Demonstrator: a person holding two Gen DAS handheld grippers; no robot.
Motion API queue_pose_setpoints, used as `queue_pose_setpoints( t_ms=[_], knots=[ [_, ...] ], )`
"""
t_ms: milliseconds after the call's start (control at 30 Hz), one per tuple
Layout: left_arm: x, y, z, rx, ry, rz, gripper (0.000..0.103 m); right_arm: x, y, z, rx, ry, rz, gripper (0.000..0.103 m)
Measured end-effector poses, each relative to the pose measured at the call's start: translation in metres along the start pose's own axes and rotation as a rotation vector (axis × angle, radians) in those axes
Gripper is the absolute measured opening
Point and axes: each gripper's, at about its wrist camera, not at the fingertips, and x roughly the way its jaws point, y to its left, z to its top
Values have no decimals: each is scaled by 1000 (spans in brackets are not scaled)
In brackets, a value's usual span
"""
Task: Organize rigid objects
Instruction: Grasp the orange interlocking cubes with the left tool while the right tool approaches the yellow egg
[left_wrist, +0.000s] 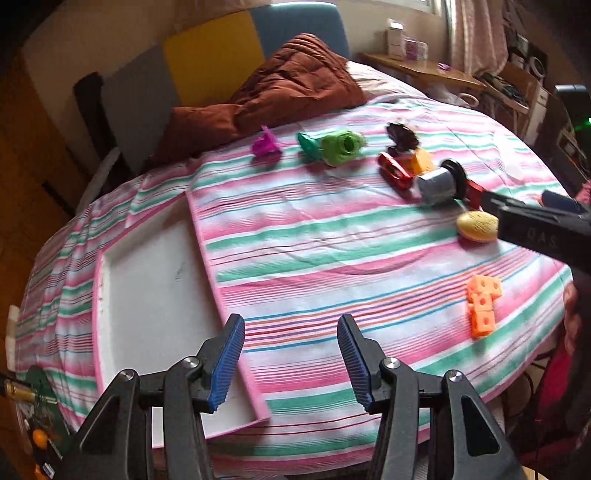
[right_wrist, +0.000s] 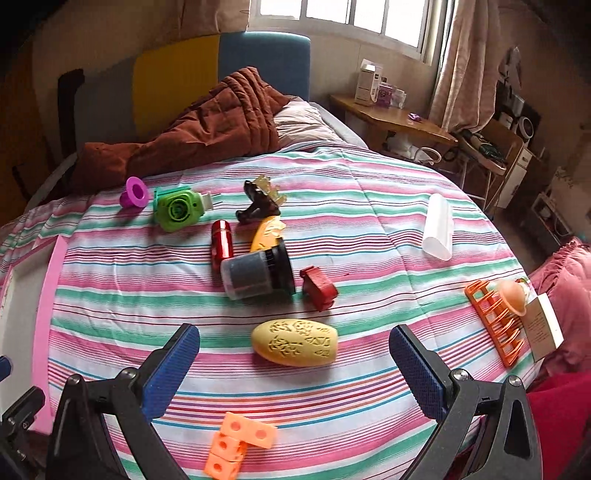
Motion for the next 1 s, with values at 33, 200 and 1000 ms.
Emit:
queue_pose_setpoints(
  t_ms=[33, 200, 1000],
  knots=[
    [2, -7, 0, 12, 1, -26, 53, 2, -3, 0, -6, 0, -10, 103],
    [12, -33, 3, 51, 31, -128, 53, 13, -24, -2, -22, -8, -52, 103],
    [49, -136, 12, 195, 87, -351, 53, 33, -72, -3, 100, 0, -20, 103]
  ],
)
